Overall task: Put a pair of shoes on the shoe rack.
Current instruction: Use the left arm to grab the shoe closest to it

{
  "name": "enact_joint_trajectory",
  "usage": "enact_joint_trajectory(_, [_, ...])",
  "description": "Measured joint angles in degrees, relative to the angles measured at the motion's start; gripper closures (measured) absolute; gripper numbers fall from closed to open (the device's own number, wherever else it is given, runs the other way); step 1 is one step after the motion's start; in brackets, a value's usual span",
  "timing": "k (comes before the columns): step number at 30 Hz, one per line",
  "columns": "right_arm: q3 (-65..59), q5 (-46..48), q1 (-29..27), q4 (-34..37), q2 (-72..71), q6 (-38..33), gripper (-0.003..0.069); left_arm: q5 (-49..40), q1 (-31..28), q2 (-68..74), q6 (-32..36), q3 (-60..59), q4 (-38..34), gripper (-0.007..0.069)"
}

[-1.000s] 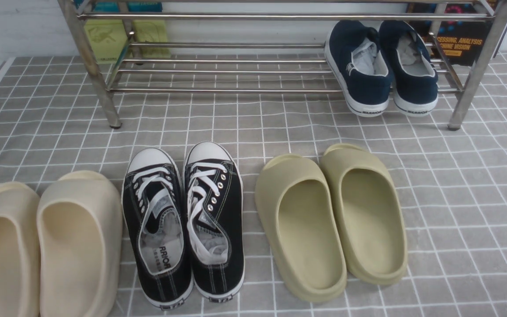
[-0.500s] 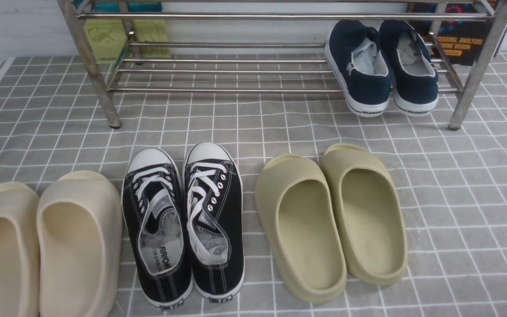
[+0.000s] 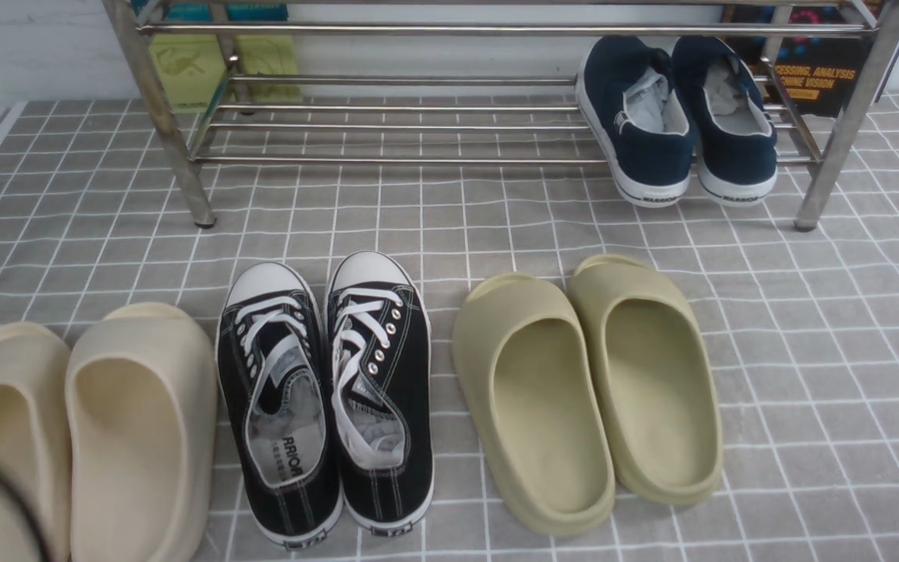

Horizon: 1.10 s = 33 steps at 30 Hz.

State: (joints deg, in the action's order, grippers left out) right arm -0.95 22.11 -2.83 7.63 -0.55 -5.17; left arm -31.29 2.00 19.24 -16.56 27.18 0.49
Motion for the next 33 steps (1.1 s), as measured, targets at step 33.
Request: enact_joint_trajectory(33, [0.0, 0.0, 0.0, 0.0, 0.0, 0.0, 0.0419, -13.24, 18.18, 64.1, -14.04, 26.07, 3.06, 0.041])
